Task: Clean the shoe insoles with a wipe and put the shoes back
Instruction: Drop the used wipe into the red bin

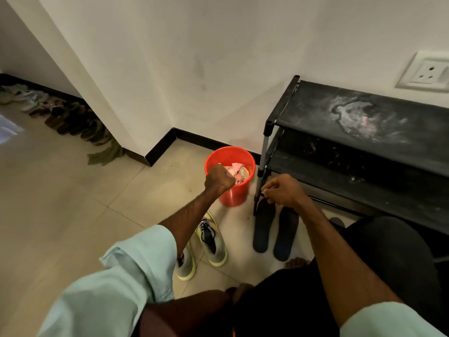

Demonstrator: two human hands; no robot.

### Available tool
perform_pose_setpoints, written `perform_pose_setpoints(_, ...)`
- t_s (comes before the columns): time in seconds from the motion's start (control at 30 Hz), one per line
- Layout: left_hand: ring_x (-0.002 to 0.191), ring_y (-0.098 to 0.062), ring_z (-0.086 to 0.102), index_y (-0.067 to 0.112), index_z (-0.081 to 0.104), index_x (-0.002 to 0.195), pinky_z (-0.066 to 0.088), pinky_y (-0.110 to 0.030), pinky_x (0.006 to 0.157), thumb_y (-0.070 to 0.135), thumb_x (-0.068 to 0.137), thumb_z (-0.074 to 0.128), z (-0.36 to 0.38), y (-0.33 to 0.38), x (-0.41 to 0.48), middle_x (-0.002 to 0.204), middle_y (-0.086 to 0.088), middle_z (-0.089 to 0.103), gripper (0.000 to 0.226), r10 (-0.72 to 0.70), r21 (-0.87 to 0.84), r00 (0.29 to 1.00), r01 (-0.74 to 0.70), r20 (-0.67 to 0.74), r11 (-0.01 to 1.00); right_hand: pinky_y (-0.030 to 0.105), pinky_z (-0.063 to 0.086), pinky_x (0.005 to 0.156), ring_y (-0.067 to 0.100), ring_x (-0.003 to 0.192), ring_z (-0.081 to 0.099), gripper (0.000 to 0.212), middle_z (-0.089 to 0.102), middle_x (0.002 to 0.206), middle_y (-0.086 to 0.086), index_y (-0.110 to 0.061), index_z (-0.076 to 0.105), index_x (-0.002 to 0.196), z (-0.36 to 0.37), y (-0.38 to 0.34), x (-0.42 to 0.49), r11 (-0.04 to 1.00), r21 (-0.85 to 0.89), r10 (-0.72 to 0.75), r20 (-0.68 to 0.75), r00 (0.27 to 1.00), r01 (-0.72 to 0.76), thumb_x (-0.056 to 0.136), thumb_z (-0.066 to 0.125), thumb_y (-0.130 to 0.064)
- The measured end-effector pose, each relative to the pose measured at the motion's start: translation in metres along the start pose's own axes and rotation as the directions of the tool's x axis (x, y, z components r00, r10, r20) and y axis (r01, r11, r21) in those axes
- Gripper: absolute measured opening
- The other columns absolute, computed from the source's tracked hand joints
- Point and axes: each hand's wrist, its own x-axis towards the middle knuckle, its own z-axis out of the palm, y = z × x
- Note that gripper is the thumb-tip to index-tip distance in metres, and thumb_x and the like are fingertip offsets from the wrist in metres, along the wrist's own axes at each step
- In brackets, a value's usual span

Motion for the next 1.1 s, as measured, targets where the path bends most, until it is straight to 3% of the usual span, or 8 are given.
perform_pose_setpoints(0.13, 0.092, -0.029, 0.071, 0.004, 0.075, 0.105, 0.061, -0.043, 0.081, 0.018, 0.08, 0.08, -0.005, 0.019, -0.021, 0.099, -0.011, 0.075, 0.028, 0.087, 0.064, 0.993, -0.092, 0.076, 0.994, 0.026, 0.056, 0.065, 0.017, 0.085, 0.068, 0.008, 0.071, 0.101, 0.01, -0.011, 0.071, 0.101, -0.006, 0.015, -0.027, 0.998, -0.044, 0.04, -0.014, 0.999, -0.041, 0.099, 0.063, -0.01)
perform_pose_setpoints(0.23, 0.081, -0.027, 0.073, 0.003, 0.077, 0.1, 0.063, -0.042, 0.075, 0.012, 0.08, 0.077, -0.01, 0.035, -0.04, 0.091, -0.012, 0.075, 0.021, 0.152, 0.108, 0.979, -0.167, 0.132, 0.98, 0.036, 0.062, 0.077, 0.021, 0.09, 0.071, 0.01, 0.072, 0.099, 0.009, -0.012, 0.071, 0.093, -0.008, 0.021, -0.046, 0.997, -0.021, 0.074, -0.068, 0.995, -0.075, 0.098, 0.063, -0.009)
perform_pose_setpoints(0.47, 0.081, -0.028, 0.073, 0.001, 0.076, 0.094, 0.062, -0.039, 0.079, 0.014, 0.082, 0.075, -0.011, 0.069, -0.072, 0.089, -0.014, 0.075, 0.017, 0.278, 0.225, 0.903, -0.36, 0.327, 0.905, 0.034, 0.062, 0.072, 0.018, 0.084, 0.071, 0.015, 0.074, 0.092, 0.008, -0.012, 0.074, 0.085, -0.014, 0.034, -0.067, 0.99, 0.062, 0.135, -0.173, 0.976, -0.127, 0.095, 0.064, -0.009)
perform_pose_setpoints(0.63, 0.084, -0.023, 0.071, 0.005, 0.075, 0.101, 0.057, -0.031, 0.074, 0.022, 0.08, 0.079, -0.001, 0.078, -0.073, 0.094, -0.01, 0.074, 0.027, 0.271, 0.328, 0.871, -0.418, 0.41, 0.847, 0.047, 0.063, 0.081, 0.025, 0.087, 0.072, 0.014, 0.074, 0.094, 0.012, -0.007, 0.075, 0.088, -0.018, 0.034, -0.059, 0.981, 0.13, 0.17, -0.248, 0.954, -0.141, 0.094, 0.062, -0.008)
perform_pose_setpoints(0.97, 0.085, -0.021, 0.069, 0.005, 0.072, 0.107, 0.057, -0.03, 0.079, 0.026, 0.087, 0.076, 0.016, 0.075, -0.061, 0.095, -0.008, 0.071, 0.029, 0.234, 0.392, 0.849, -0.442, 0.474, 0.807, 0.042, 0.062, 0.084, 0.025, 0.089, 0.07, 0.009, 0.07, 0.096, 0.012, -0.007, 0.069, 0.097, -0.014, 0.04, -0.043, 0.958, 0.127, 0.282, -0.22, 0.934, -0.259, 0.095, 0.065, -0.014)
perform_pose_setpoints(1.1, 0.082, -0.022, 0.071, 0.003, 0.072, 0.104, 0.058, -0.029, 0.073, 0.023, 0.087, 0.074, 0.012, 0.081, -0.062, 0.092, -0.009, 0.073, 0.027, 0.232, 0.402, 0.836, -0.459, 0.496, 0.793, 0.041, 0.063, 0.082, 0.024, 0.084, 0.072, 0.006, 0.071, 0.09, 0.011, -0.008, 0.069, 0.093, -0.019, 0.036, -0.045, 0.951, 0.149, 0.301, -0.247, 0.921, -0.271, 0.093, 0.066, -0.013)
